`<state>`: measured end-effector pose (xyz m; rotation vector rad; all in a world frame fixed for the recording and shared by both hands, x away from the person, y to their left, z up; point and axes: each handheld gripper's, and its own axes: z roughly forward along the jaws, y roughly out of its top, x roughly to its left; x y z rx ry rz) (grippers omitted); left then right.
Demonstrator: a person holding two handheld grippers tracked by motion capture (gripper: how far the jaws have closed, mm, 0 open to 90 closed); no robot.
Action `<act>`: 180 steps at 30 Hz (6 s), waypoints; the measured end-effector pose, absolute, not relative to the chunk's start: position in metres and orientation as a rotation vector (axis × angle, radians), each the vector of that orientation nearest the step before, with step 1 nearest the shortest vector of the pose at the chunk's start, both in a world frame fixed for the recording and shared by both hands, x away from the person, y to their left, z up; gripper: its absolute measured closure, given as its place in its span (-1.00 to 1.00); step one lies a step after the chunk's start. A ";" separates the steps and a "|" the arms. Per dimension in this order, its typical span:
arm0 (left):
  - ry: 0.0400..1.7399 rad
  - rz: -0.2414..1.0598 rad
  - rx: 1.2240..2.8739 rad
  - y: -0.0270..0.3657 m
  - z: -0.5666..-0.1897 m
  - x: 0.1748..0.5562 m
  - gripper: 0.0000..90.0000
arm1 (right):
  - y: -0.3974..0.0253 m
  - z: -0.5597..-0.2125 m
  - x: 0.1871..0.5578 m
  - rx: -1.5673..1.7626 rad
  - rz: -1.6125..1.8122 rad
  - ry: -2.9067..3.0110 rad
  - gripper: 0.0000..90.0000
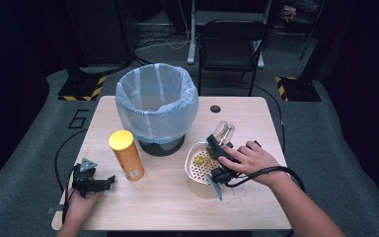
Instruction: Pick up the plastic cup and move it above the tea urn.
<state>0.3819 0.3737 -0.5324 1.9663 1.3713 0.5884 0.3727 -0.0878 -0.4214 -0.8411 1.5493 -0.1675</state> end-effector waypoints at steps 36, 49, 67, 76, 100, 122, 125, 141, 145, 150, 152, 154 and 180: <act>1.372 0.588 1.966 0.374 -0.532 0.382 -0.93 | -0.085 -0.405 0.365 -0.831 -0.106 1.585 -0.12; 1.372 0.589 1.967 0.374 -0.532 0.382 -0.93 | -0.083 -0.401 0.363 -0.841 -0.089 1.579 -0.13; 1.372 0.588 1.967 0.374 -0.532 0.382 -0.93 | -0.080 -0.387 0.362 -0.839 -0.015 1.617 -0.14; 1.372 0.589 1.967 0.374 -0.532 0.382 -0.93 | -0.084 -0.379 0.367 -0.548 0.316 1.746 -0.14; 1.372 0.589 1.966 0.374 -0.532 0.382 -0.93 | -0.149 -0.353 0.408 0.726 1.692 1.918 -0.16; 1.372 0.588 1.966 0.374 -0.532 0.382 -0.93 | -0.138 -0.326 0.403 0.702 1.666 2.004 -0.17; 1.373 0.589 1.965 0.374 -0.532 0.382 -0.93 | -0.130 -0.313 0.405 0.684 1.669 2.013 -0.16; 1.373 0.588 1.964 0.374 -0.532 0.381 -0.93 | -0.064 -0.236 0.446 0.651 1.670 2.023 -0.17; 1.373 0.590 1.964 0.374 -0.532 0.381 -0.93 | -0.043 -0.229 0.466 0.674 1.645 2.016 -0.19; 1.372 0.588 1.964 0.374 -0.532 0.381 -0.93 | -0.017 -0.226 0.486 0.704 1.630 2.050 -0.20; 1.372 0.587 1.965 0.374 -0.532 0.381 -0.93 | -0.008 -0.227 0.493 0.709 1.606 2.051 -0.22; 1.376 0.572 1.983 0.374 -0.531 0.381 -0.93 | 0.002 -0.229 0.501 0.715 1.604 2.059 -0.24; 1.381 0.573 1.980 0.374 -0.531 0.381 -0.93 | 0.055 -0.251 0.529 0.806 1.490 2.132 -0.78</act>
